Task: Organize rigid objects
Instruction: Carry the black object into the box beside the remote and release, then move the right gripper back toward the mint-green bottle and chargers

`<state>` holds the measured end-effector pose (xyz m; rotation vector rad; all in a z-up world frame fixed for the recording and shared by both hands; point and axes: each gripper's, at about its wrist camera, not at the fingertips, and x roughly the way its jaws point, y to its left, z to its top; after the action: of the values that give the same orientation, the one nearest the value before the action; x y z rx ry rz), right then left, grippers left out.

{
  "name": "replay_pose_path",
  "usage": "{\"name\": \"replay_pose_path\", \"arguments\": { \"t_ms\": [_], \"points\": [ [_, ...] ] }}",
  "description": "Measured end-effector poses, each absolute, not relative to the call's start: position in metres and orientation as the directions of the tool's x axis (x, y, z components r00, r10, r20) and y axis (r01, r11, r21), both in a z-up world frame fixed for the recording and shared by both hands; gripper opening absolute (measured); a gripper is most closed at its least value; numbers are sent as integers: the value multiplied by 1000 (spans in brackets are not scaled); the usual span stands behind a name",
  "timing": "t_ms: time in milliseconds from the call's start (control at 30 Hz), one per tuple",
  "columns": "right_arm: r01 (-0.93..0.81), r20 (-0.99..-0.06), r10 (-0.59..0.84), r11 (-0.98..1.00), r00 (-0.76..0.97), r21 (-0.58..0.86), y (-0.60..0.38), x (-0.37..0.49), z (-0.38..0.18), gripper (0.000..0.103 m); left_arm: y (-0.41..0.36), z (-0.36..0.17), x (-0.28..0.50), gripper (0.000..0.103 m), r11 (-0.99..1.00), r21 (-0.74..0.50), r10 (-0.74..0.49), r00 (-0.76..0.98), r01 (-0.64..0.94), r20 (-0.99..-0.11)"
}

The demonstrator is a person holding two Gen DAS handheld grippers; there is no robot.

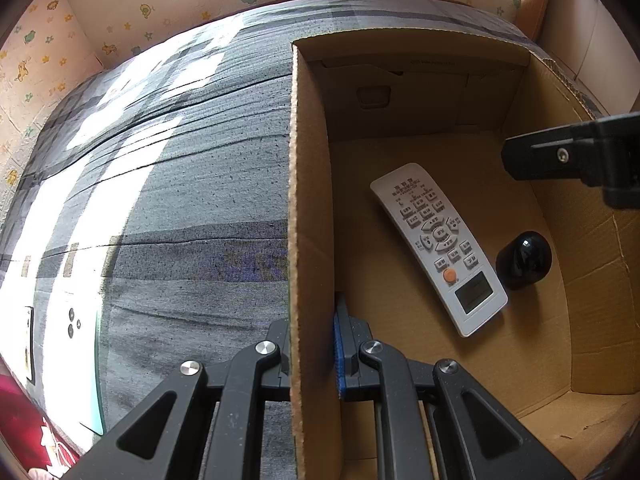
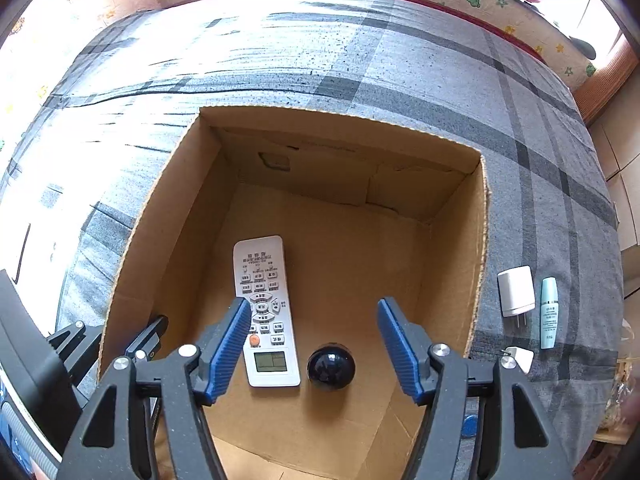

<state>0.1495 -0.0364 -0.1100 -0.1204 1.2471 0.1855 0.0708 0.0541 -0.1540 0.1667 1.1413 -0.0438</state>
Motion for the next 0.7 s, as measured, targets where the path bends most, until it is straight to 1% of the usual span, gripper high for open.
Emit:
{"name": "replay_pose_path", "arguments": {
  "t_ms": [33,67,167,233,300,367,533,567,700],
  "points": [
    [-206,-947,78,978,312,13,-38,148,-106,80,54,-154,71,13,986,112,52,417,120,-907],
    [-207,-945,81,978,318,14,-40,146,-102,83,53,-154,70,14,986,116,56,418,120,-907],
    [-210,-940,88,977,330,18,-47,144,-93,88,53,-153,70,14,985,121,61,418,119,-907],
    [-210,-937,88,978,339,16,-52,142,-86,88,53,-153,70,14,985,125,64,417,120,-907],
    [-209,-934,93,978,346,19,-57,140,-79,91,51,-153,70,14,985,127,66,418,120,-906],
    [-208,-928,107,978,356,33,-65,138,-73,100,50,-152,70,14,985,127,66,418,120,-906],
    [-194,-921,90,981,379,16,-90,134,-58,101,51,-153,69,14,985,122,62,419,119,-906],
    [-188,-921,86,982,380,14,-96,134,-56,103,51,-153,69,14,985,123,62,419,119,-906],
    [-155,-918,68,988,390,7,-120,134,-51,103,51,-153,70,14,985,127,65,419,121,-906]
  ]
}}
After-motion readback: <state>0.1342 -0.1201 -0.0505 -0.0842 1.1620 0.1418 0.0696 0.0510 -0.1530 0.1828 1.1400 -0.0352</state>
